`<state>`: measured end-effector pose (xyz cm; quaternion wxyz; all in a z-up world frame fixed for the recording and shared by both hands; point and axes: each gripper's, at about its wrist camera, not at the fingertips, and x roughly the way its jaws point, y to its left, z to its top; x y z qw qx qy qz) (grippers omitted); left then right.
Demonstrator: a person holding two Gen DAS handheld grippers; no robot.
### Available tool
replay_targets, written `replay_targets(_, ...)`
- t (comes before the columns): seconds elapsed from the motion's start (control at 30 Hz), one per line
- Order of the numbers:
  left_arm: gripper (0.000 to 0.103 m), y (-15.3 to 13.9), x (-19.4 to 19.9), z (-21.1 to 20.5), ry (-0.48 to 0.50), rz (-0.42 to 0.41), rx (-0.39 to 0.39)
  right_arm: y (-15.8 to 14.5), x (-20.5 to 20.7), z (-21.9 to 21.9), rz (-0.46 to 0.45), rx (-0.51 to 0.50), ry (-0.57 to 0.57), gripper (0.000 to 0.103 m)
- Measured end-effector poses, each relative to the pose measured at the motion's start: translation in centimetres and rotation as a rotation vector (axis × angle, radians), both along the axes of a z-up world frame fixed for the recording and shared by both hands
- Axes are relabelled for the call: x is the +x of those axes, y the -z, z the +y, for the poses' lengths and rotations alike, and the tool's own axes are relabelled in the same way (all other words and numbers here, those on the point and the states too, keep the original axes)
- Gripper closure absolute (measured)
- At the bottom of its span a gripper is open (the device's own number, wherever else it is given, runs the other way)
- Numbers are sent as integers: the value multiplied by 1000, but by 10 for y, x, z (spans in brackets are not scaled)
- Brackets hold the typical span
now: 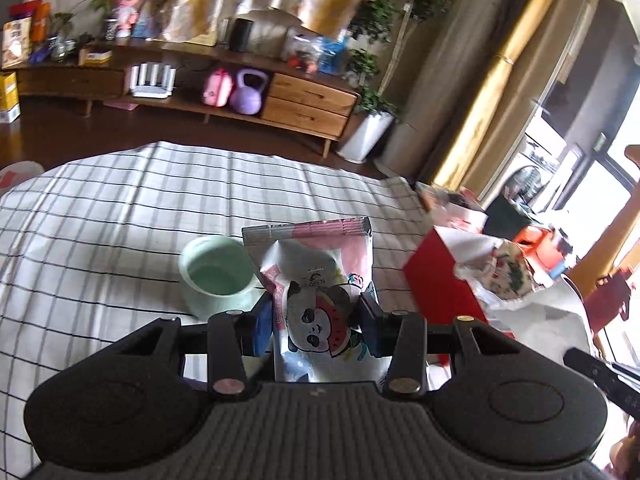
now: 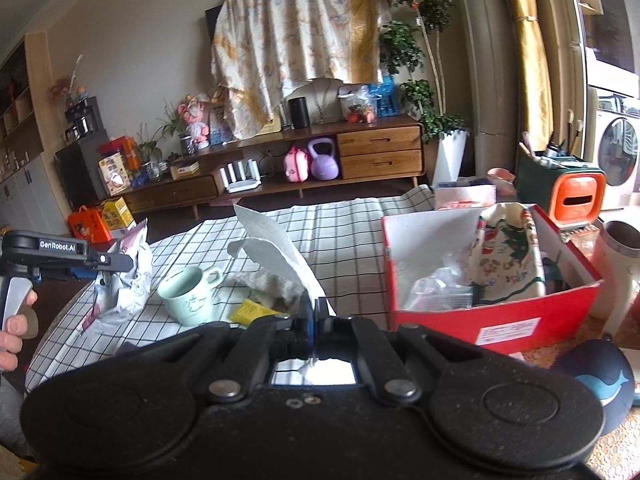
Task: Organize soft objects
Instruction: 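Lift and carry the snack bag and paper towel over the red box with both grippers, then lower both items into the box and open both grippers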
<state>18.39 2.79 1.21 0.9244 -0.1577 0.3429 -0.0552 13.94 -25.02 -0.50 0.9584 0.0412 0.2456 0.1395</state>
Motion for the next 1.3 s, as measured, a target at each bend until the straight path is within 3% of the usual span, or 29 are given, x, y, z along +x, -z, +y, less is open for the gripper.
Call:
replay_targets(0.37,59,-2,34,-121,205,10,51,-6,17,-72,-33,17,132,103)
replay_targets(0.67,59,-7,70,-199,317,-6,80,-1,41,-135,-44,26,248,103)
replay_targets(0.97,59,1,120,-248,364,11,104,15,80,-178,-13,38,344,103)
replay_targets(1.3,59,18,180,-275,358,11,142,35,133,-189,14,-13,374,102)
